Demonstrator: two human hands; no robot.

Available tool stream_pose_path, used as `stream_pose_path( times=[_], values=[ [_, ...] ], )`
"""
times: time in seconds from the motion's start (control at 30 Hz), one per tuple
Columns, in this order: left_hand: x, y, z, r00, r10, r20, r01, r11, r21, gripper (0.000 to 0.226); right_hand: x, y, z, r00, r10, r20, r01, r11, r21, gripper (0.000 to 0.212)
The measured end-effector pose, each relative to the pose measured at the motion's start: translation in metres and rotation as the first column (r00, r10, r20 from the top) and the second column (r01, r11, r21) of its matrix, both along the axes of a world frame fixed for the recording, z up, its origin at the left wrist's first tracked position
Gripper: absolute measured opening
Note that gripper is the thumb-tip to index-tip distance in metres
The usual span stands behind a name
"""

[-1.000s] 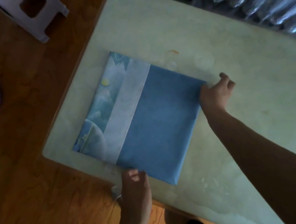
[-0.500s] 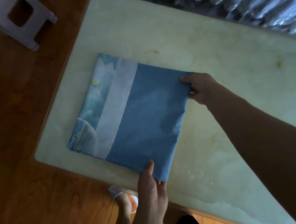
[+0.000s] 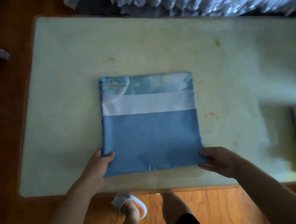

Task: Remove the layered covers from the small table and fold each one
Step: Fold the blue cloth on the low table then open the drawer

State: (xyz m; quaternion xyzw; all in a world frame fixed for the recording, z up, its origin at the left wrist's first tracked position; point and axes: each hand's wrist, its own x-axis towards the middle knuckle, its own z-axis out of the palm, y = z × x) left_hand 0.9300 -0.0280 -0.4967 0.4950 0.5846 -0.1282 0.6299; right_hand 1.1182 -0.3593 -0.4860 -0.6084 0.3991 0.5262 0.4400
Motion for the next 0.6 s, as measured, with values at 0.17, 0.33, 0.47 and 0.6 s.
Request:
stream_pose_path(
  times=[0.17, 0.33, 0.47, 0.6],
  values=[
    [-0.018, 0.033, 0.014, 0.592, -0.651, -0.475, 0.797, 0.561, 0.224, 0.053, -0.017, 0.018, 0.006, 0.308, 0.871, 0.382, -0.484, 0.489, -0.726, 0.013],
    [0.010, 0.074, -0.005, 0.264, -0.769, -0.582, 0.509, -0.402, 0.762, 0.027, 0.006, 0.041, -0.016, -0.537, 0.712, 0.452, -0.471, 0.191, -0.861, 0.044],
    [0.036, 0.121, -0.024, -0.255, -0.760, -0.597, 0.436, -0.642, 0.631, 0.080, 0.035, 0.034, -0.029, -0.614, 0.691, 0.382, -0.501, 0.033, -0.865, 0.055],
    [0.032, 0.129, -0.028, -0.376, -0.693, -0.615, 0.474, -0.715, 0.514, 0.104, 0.032, 0.028, -0.031, -0.617, 0.681, 0.394, -0.497, 0.050, -0.866, 0.069]
  ],
)
